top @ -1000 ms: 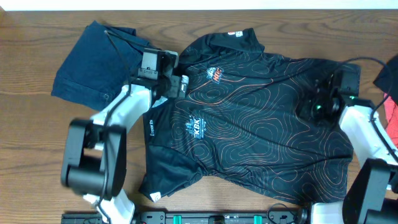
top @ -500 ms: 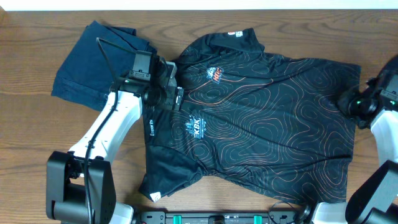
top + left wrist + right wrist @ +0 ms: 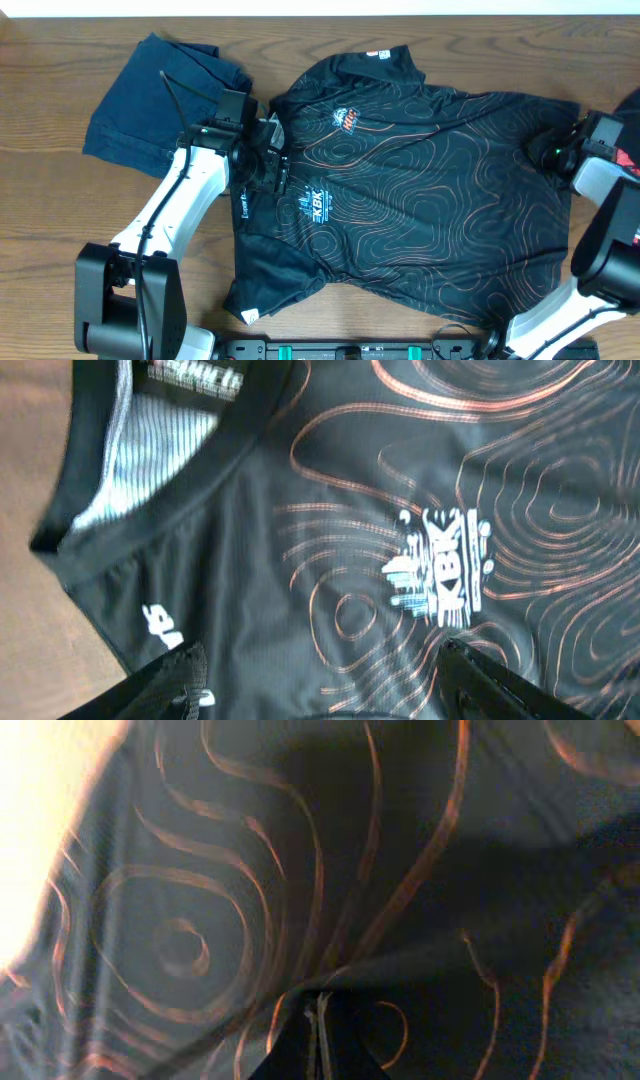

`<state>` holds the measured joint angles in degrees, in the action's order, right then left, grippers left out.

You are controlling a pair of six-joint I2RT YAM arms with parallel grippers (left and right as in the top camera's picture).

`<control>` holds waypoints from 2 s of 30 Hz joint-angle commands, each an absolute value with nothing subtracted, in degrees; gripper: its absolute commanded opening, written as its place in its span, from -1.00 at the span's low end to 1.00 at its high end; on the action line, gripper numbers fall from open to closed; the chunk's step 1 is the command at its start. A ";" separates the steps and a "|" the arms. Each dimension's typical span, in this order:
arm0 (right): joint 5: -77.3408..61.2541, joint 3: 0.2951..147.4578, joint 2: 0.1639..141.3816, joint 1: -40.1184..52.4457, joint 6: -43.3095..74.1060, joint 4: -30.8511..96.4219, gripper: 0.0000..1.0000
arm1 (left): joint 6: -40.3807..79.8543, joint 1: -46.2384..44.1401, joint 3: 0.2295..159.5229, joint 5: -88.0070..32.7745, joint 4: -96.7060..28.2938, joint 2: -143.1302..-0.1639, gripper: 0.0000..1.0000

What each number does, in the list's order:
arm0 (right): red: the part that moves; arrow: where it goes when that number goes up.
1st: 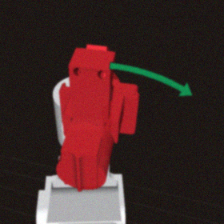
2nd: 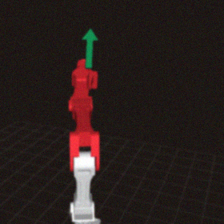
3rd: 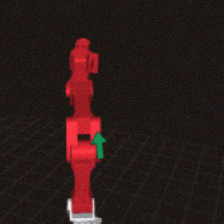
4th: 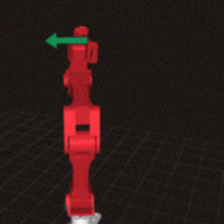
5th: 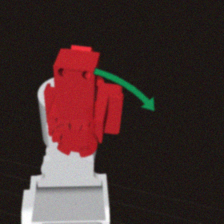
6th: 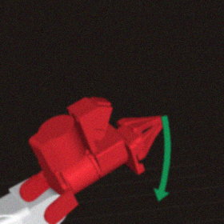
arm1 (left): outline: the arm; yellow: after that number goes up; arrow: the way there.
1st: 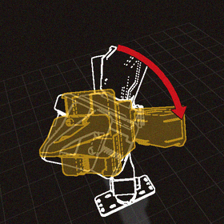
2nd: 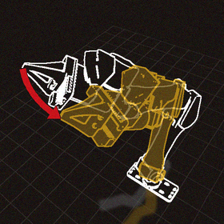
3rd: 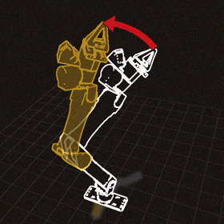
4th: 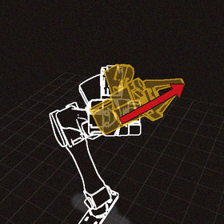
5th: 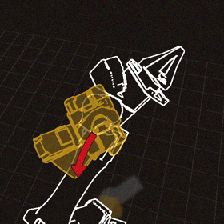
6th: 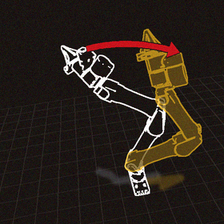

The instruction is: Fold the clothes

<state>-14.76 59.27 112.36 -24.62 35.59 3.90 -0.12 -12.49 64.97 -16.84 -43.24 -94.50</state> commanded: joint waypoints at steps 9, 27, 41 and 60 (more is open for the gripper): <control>-3.81 75.83 122.83 -26.37 33.61 14.00 -0.94 | 1.85 -12.34 65.60 -17.56 -43.97 -90.83 0.68; -25.08 93.36 103.70 -30.44 19.18 48.36 -0.25 | 5.45 -12.23 61.63 -12.84 -54.26 -90.67 0.75; -24.84 93.01 91.02 -28.86 14.00 76.51 -0.14 | 9.52 -12.23 40.49 -19.40 -32.18 -90.67 0.34; -11.35 60.95 91.07 -21.80 23.27 56.42 0.00 | 9.56 -7.44 40.25 4.12 -17.06 -90.67 -0.88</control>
